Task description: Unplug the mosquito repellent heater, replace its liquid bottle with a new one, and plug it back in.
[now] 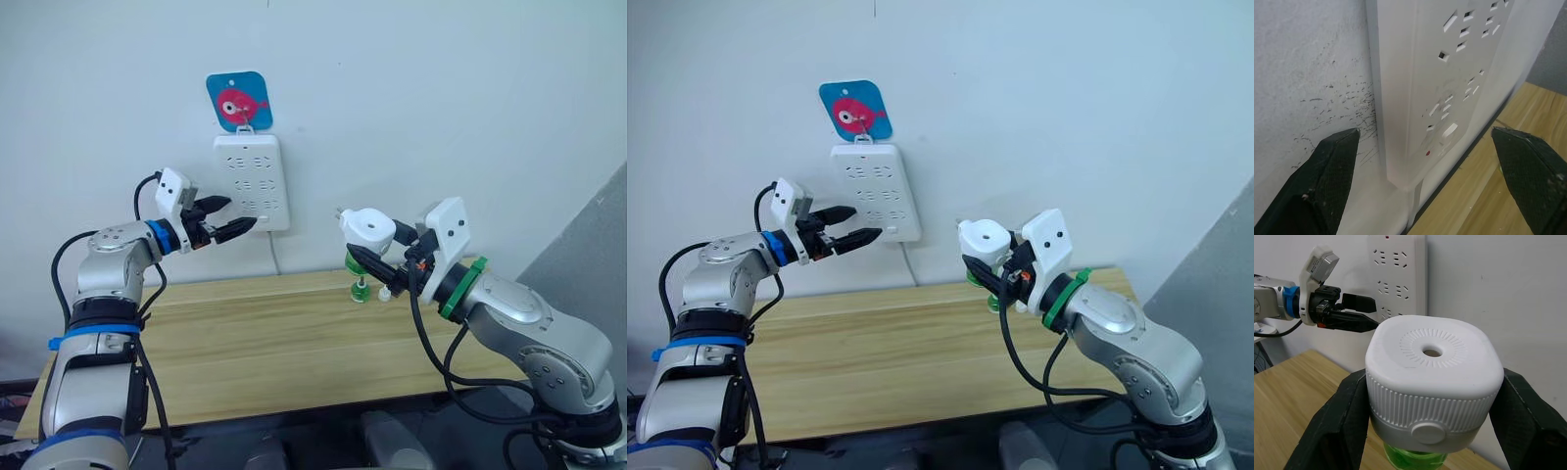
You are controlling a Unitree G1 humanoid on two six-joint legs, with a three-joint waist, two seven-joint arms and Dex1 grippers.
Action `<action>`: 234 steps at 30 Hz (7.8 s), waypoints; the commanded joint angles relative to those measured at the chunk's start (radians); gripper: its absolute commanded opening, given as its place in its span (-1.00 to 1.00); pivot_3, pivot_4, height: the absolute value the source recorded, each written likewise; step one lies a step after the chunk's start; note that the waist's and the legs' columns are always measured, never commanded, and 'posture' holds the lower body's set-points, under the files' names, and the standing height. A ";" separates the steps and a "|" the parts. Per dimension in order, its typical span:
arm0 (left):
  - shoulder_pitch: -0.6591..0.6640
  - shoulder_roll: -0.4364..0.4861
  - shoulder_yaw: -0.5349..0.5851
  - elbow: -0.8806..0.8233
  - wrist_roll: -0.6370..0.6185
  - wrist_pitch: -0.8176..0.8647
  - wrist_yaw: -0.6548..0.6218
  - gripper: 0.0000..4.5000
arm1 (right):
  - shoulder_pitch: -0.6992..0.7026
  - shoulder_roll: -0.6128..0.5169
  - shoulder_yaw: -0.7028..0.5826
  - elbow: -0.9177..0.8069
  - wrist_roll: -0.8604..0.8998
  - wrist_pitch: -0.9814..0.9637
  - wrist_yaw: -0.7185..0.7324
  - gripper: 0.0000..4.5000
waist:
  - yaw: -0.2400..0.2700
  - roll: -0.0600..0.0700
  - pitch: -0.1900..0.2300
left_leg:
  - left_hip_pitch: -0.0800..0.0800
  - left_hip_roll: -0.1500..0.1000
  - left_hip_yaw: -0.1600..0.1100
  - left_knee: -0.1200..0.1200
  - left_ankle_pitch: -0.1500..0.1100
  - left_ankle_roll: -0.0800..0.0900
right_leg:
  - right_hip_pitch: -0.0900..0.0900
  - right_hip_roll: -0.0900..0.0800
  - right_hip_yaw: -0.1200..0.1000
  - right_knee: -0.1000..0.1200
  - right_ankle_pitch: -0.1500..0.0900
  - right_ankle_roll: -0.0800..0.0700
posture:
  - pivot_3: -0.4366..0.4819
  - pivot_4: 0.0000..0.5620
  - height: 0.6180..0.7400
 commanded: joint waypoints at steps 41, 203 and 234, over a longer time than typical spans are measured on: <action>-0.075 -0.048 -0.003 -0.059 -0.019 0.068 -0.096 -0.42 | -0.432 0.379 0.208 0.454 -0.374 0.119 0.006 0.36 | -0.032 -0.002 0.002 | -0.002 -0.002 -0.006 0.000 0.000 0.000 | 0.000 -0.007 -0.007 0.003 0.001 -0.002 | -0.65 -0.75 0.21; 0.925 -0.085 0.152 -1.174 -0.150 0.004 0.273 1.00 | -0.255 0.470 0.278 0.594 -0.679 -0.268 0.260 -0.99 | 0.084 -0.008 0.011 | 0.006 -0.002 0.000 -0.012 0.003 0.000 | 0.000 -0.006 -0.002 0.002 -0.001 -0.001 | -0.27 -0.64 0.21; 0.910 -0.076 0.142 -1.172 -0.154 0.016 0.281 1.00 | -0.278 0.551 0.207 0.680 -0.725 -0.315 0.137 -0.99 | 0.084 -0.008 0.012 | 0.008 -0.001 0.002 -0.013 0.003 0.000 | 0.000 -0.005 -0.001 0.001 -0.001 -0.003 | -0.26 -0.62 0.21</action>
